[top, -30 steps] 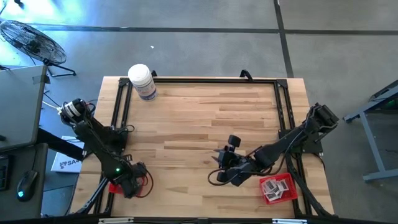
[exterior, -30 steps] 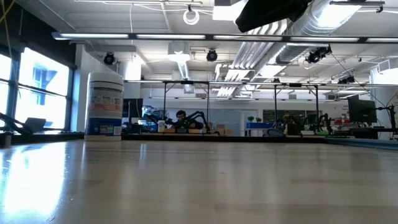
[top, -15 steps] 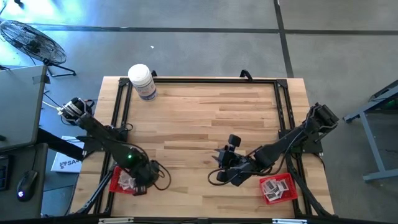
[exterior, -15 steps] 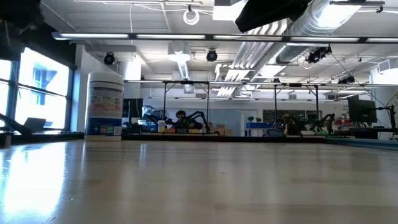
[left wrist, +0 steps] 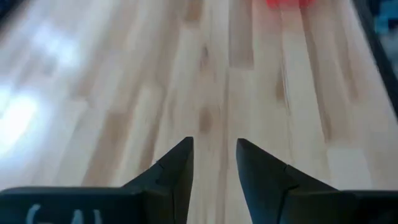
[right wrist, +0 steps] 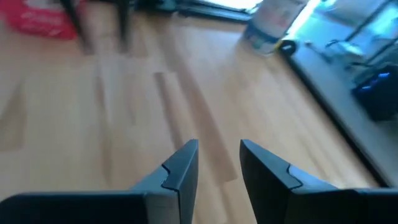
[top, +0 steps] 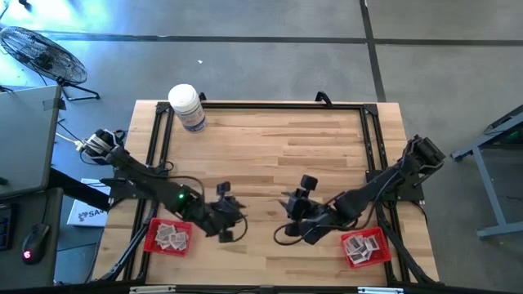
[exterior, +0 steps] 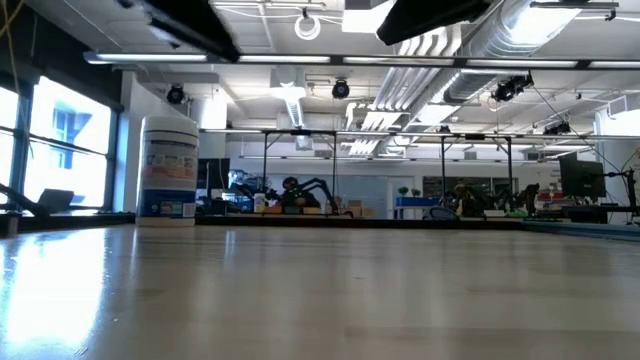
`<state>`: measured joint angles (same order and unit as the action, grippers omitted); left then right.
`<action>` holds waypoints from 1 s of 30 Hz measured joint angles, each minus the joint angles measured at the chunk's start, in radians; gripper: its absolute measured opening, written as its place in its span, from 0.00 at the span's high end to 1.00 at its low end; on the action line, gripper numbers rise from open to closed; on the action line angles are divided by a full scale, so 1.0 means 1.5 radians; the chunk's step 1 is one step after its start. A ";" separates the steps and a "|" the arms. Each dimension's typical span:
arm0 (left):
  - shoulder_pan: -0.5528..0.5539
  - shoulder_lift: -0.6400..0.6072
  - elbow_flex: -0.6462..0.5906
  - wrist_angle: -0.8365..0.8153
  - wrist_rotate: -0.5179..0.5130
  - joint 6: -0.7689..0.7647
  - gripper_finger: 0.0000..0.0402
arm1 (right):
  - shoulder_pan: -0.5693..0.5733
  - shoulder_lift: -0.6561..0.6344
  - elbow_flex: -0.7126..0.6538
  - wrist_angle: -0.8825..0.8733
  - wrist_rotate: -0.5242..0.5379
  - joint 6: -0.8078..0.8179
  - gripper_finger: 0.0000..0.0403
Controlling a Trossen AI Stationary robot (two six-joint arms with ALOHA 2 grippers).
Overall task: Pick & Place First Aid Supplies
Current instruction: Return to Home Position
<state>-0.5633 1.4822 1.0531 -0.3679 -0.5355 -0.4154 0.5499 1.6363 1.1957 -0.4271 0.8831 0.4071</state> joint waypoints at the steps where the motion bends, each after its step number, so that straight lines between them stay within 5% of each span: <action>1: 0.006 0.007 0.000 0.033 -0.014 0.005 0.70 | 0.000 0.000 0.000 0.000 -0.022 -0.006 0.72; 5: 0.027 0.051 0.000 0.138 -0.026 0.018 0.70 | 0.000 0.000 0.000 0.000 -0.099 0.012 0.72; 10: 0.042 0.126 0.000 0.260 -0.034 0.034 0.70 | 0.000 0.000 0.000 -0.001 -0.107 0.008 0.72; 18: 0.044 0.150 -0.004 0.283 -0.067 0.021 0.70 | -0.008 0.000 -0.019 0.024 -0.142 -0.032 0.72; 23: 0.068 0.122 -0.100 0.364 -0.011 0.029 0.70 | -0.042 -0.002 -0.112 0.171 -0.133 -0.052 0.72; 30: 0.116 0.022 -0.254 0.488 0.008 -0.002 0.70 | -0.106 -0.086 -0.230 0.276 -0.225 -0.070 0.72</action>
<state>-0.3895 1.5159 0.6719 0.3635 -0.5230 -0.4186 0.3907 1.5077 0.8502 -0.0131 0.5454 0.3023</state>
